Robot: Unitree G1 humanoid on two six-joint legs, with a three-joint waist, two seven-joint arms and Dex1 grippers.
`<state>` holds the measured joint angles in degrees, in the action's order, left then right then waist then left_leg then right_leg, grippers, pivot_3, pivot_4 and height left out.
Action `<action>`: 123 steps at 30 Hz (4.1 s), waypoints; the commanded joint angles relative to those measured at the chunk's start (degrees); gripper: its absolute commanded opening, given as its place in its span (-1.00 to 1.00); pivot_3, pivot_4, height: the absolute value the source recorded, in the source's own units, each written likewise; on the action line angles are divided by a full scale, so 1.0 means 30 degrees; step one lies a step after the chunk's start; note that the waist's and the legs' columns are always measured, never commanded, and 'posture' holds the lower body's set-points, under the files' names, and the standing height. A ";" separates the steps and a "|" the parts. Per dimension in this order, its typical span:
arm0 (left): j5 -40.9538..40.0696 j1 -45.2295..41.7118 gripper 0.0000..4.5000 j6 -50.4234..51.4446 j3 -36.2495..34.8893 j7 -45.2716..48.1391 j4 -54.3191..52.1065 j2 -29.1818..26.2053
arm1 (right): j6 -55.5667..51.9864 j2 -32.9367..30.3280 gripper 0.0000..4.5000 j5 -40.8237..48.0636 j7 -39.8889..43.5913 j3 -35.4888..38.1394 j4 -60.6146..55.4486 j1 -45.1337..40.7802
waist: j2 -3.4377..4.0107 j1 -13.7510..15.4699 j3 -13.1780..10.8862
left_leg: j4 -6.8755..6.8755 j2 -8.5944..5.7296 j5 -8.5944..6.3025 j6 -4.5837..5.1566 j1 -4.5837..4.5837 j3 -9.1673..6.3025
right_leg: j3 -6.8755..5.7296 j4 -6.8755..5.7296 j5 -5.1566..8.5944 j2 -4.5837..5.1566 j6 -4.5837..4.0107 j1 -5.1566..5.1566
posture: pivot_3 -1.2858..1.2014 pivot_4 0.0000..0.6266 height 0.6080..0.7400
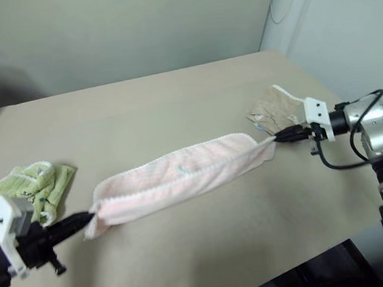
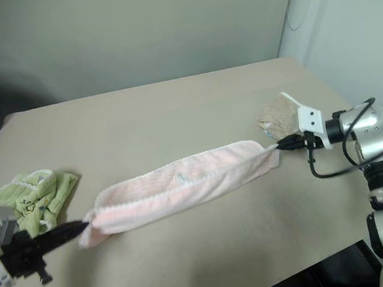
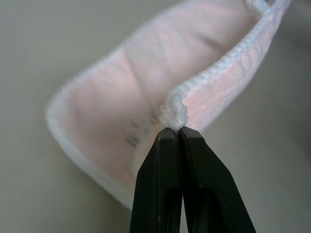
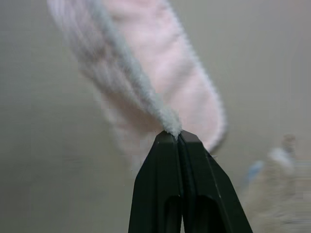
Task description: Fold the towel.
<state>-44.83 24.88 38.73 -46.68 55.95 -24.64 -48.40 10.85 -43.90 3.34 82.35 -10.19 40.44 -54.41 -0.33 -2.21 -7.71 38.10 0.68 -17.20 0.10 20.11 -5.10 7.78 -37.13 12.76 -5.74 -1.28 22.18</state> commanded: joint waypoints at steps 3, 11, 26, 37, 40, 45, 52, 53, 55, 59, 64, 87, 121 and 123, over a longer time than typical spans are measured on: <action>0.2800 -0.2885 -0.99 -0.1503 0.2761 -0.1655 0.3205 -0.0502 | 0.3116 0.1537 -1.00 -0.2539 -0.3068 -0.0641 0.5233 -0.3061 | 0.0016 -0.0005 -0.0001 | -0.0028 -0.0001 -0.0002 0.0002 0.0033 -0.0012 | -0.0005 0.0016 -0.0002 0.0004 -0.0001 0.0044 | 0.03 -0.52 1.00; 0.5582 -0.6383 -0.99 -0.3515 0.5743 -0.2672 0.6498 -0.0369 | 0.4738 0.3332 -1.00 -0.5380 -0.7253 -0.1592 0.9609 -0.4911 | 0.0008 0.0016 0.0003 | -0.0062 -0.0002 0.0151 -0.0268 0.0358 -0.0082 | -0.0047 0.0033 -0.0022 -0.0004 -0.0038 0.0340 | 0.03 -0.52 1.00; 0.7377 -0.6294 -0.67 -0.4868 0.7602 -0.2088 0.7693 -0.0366 | 0.4945 0.4092 -0.71 -0.7359 -1.0578 -0.1808 1.1022 -0.4703 | 0.0009 -0.0056 0.0003 | -0.0074 -0.0001 0.0076 -0.0142 0.0365 -0.0088 | -0.0039 0.0020 -0.0033 -0.0002 -0.0054 0.0360 | 0.03 -0.52 1.00; 0.7515 -0.6607 1.00 -0.4809 0.6065 -0.4379 0.7484 0.0473 | 0.5693 0.3287 0.99 -0.7199 -1.1853 -0.1256 1.0550 -0.4683 | 0.0008 -0.0064 0.0003 | -0.0084 0.0000 0.0080 -0.0148 0.0357 -0.0087 | -0.0039 0.0015 -0.0038 -0.0002 -0.0061 0.0360 | 0.03 -0.52 1.00; 0.5600 -0.6212 1.00 -0.3565 0.3806 -0.4845 0.6485 0.1084 | 0.5041 0.2943 1.00 -0.5416 -1.0829 0.0351 1.0044 -0.4570 | 0.0007 -0.0075 0.0003 | -0.0082 0.0000 0.0081 -0.0150 0.0358 -0.0086 | -0.0039 0.0018 -0.0038 -0.0002 -0.0061 0.0358 | 0.03 -0.52 1.00; 0.1730 -0.4584 1.00 -0.0920 -0.0023 -0.4368 0.4471 0.1789 | 0.1225 0.2455 1.00 -0.1618 -0.6444 0.3206 0.8095 -0.3347 | -0.0014 -0.0099 0.0016 | -0.0109 0.0000 0.0180 -0.0323 0.0357 -0.0081 | -0.0036 0.0044 -0.0035 -0.0006 -0.0063 0.0348 | 0.03 -0.52 1.00; -0.0633 -0.1641 1.00 -0.0148 -0.1225 -0.2976 0.1150 0.2188 | -0.7174 0.1978 1.00 0.2388 -0.4020 0.4832 -0.1231 0.1644 | -0.0009 -0.0058 0.0011 | -0.0117 0.0000 0.0219 -0.0391 0.0317 -0.0081 | -0.0035 0.0064 -0.0027 -0.0007 -0.0057 0.0296 | 0.03 -0.52 1.00; -0.0596 -0.0758 1.00 -0.0039 -0.0760 -0.2560 0.0183 0.2151 | -0.9017 0.2014 1.00 0.3270 -0.4093 0.5105 -0.3217 0.2585 | -0.0006 -0.0081 0.0009 | -0.0094 0.0000 0.0221 -0.0395 0.0305 -0.0079 | -0.0030 0.0052 -0.0026 -0.0013 -0.0057 0.0293 | 0.03 -0.52 1.00; 0.0020 0.0632 1.00 -0.0308 0.0122 -0.2083 -0.1077 0.2035 | -1.1796 0.1966 1.00 0.4616 -0.4428 0.5547 -0.6255 0.4026 | 0.0001 -0.0122 0.0005 | -0.0060 0.0003 0.0221 -0.0395 0.0299 -0.0081 | -0.0028 0.0057 -0.0020 -0.0028 -0.0055 0.0264 | 0.03 -0.52 1.00; 0.0693 0.1452 1.00 -0.0696 0.0793 -0.1744 -0.0620 0.1861 | -1.5496 0.1646 1.00 0.6290 -0.5309 0.6208 -0.9439 0.6022 | -0.0005 -0.0123 0.0006 | -0.0038 0.0000 0.0206 -0.0368 0.0221 -0.0076 | -0.0014 0.0056 0.0022 -0.0033 -0.0057 0.0190 | 0.03 -0.52 1.00; 0.1912 0.1530 1.00 -0.1596 0.1525 -0.0981 -0.0297 0.1301 | -1.8811 0.1329 1.00 0.8214 -0.6223 0.7170 -1.1066 0.7073 | -0.0006 -0.0063 0.0007 | -0.0003 -0.0001 0.0105 -0.0191 0.0180 -0.0077 | -0.0011 0.0055 0.0038 -0.0032 -0.0039 0.0146 | 0.03 -0.52 1.00; 0.6237 0.0912 1.00 -0.7288 0.3406 0.0364 0.3368 0.0586 | -2.6435 0.3377 1.00 1.2970 -1.2519 0.8956 -1.4156 0.8880 | -0.0020 -0.0054 0.0016 | -0.0016 -0.0006 0.0053 -0.0102 0.0240 -0.0091 | -0.0004 0.0033 0.0042 -0.0043 -0.0026 0.0213 | 0.03 -0.52 1.00; 0.1370 -0.2340 1.00 -0.3256 0.4486 -0.3626 -0.2492 0.2597 | -2.6184 0.7961 1.00 1.1919 -1.9222 1.1697 -0.3418 0.3945 | -0.0130 -0.0362 0.0083 | 0.0034 -0.0011 0.0045 -0.0084 0.0099 -0.0087 | 0.0009 0.0057 -0.0081 -0.0041 0.0027 0.0151 | 0.03 -0.52 1.00; 0.1220 -0.2321 1.00 -0.3202 0.4435 -0.3730 -0.2623 0.2648 | -2.5344 0.8104 1.00 1.1636 -1.9077 1.1611 -0.2197 0.3294 | -0.0139 -0.0357 0.0089 | 0.0043 -0.0011 0.0042 -0.0079 0.0082 -0.0087 | 0.0010 0.0064 -0.0085 -0.0038 0.0026 0.0147 | 0.03 -0.52 1.00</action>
<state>-40.16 17.98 29.13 -32.69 45.30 -30.02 -40.55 -68.62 -20.12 40.26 26.17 25.32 31.25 -43.57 -0.75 -3.28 -7.45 38.23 0.65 -17.08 -0.13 20.35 -5.35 7.81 -36.93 12.50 -5.84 -1.20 22.62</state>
